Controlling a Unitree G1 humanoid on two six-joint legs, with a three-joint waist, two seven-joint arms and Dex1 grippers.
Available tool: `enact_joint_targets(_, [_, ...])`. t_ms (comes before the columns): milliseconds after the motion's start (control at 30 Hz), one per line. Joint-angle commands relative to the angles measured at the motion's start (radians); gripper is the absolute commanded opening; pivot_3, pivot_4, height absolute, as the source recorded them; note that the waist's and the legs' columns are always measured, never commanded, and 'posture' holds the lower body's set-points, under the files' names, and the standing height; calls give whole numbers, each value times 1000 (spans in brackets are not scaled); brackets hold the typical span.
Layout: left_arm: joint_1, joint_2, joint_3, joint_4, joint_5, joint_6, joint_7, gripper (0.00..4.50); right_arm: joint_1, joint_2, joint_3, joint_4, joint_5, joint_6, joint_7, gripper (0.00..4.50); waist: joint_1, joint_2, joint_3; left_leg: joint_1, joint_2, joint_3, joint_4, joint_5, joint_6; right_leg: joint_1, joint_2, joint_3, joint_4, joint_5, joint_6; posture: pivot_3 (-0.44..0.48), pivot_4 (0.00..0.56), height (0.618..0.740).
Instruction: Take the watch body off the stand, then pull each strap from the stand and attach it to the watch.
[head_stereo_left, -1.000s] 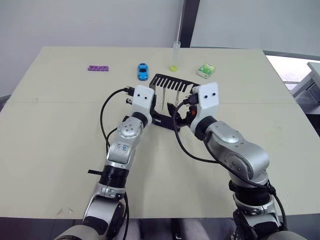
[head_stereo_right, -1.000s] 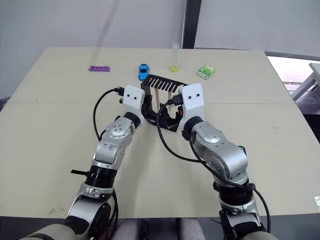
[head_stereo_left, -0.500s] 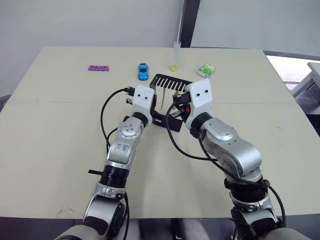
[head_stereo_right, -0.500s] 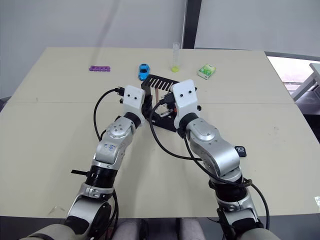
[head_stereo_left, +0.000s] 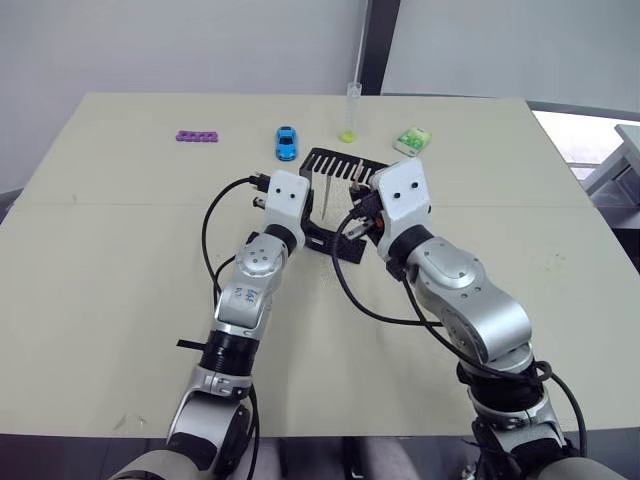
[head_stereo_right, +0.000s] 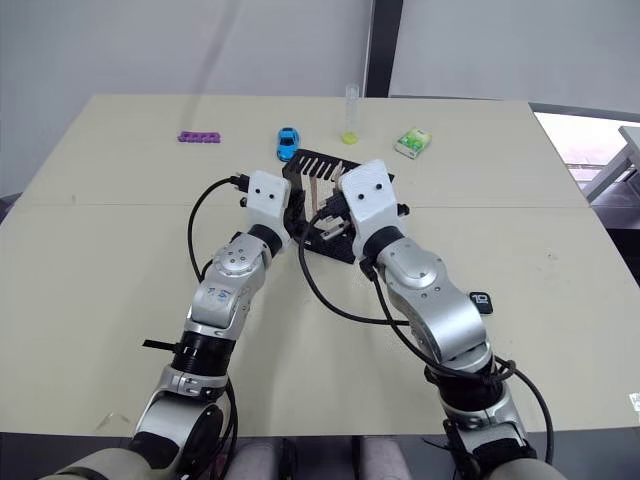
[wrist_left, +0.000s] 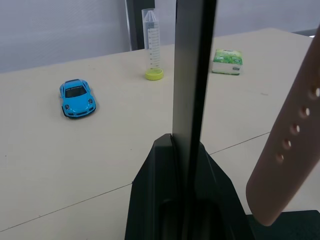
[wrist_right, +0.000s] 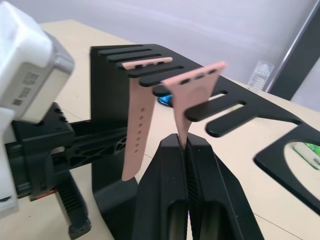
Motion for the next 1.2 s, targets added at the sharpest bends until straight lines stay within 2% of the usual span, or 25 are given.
enact_joint_targets(33, [-9, -8, -5, -10, 8, -3, 4, 0, 5, -28, -37, -76, 15, -38, 67, 66, 0, 0, 0, 0, 0, 0, 0, 0, 0, 0, 0, 0, 0, 0, 0, 0, 150, 740])
enact_joint_targets(267, [-4, -2, -11, -25, 11, 4, -4, 0, 91, -64, -146, -156, 137, -13, 181, 66, 1, 0, 0, 0, 0, 0, 0, 0, 0, 0, 0, 0, 0, 0, 0, 0, 150, 740])
enact_joint_targets(467, [-3, 17, -25, -39, 7, 18, -48, 0, 239, -154, -282, -243, 321, 28, 316, 66, 3, 0, 0, 0, 0, 0, -1, 0, 0, 1, 0, 0, -1, 0, 0, 0, 150, 740])
enact_joint_targets(600, [8, 18, -18, -47, -11, 22, -63, 0, 285, -179, -334, -243, 391, 49, 326, 66, 1, 0, 0, 1, 0, 0, -1, 0, 0, 1, 0, 1, -1, 0, 0, 0, 150, 740])
enact_joint_targets(633, [12, 16, -11, -57, -29, 22, -78, 611, 288, -179, -341, -242, 407, 54, 324, 0, 1, 0, 0, 1, 0, 0, -1, 0, 0, 1, 0, 1, 0, 0, 0, 0, 150, 740])
enact_joint_targets(667, [15, 15, -6, -67, -43, 24, -91, 861, 290, -179, -345, -241, 420, 57, 321, 0, 1, 0, 0, 1, 0, 0, -1, 0, 0, 1, 1, 1, 0, 0, 0, 0, 150, 740])
enact_joint_targets(733, [26, 25, 1, -103, -63, 53, -117, 1833, 296, -181, -348, -239, 442, 55, 320, 0, 1, 0, 0, 1, 0, 0, -1, 0, -1, 1, 1, 1, -1, 0, 0, 0, 150, 740])
enact_joint_targets(900, [85, 130, 66, -257, -145, 182, -213, 4393, 318, -227, -363, -225, 476, 42, 357, 0, -2, 0, 0, 1, 0, 0, -2, 0, -1, 1, 1, 1, -1, 0, 0, 0, 150, 740])
enact_joint_targets(1033, [134, 254, 162, -348, -284, 288, -349, 4457, 332, -273, -394, -202, 531, 39, 408, 0, -1, 0, 0, 1, 0, 0, -2, 1, -1, 1, 1, 1, -1, 0, 0, 0, 150, 740])
enact_joint_targets(1200, [185, 450, 246, -398, -564, 435, -659, 4457, 324, -318, -433, -152, 701, 84, 506, 0, -1, 0, 0, 1, 0, -1, -2, 1, -1, 1, 0, 0, -1, 0, 0, 0, 150, 740])
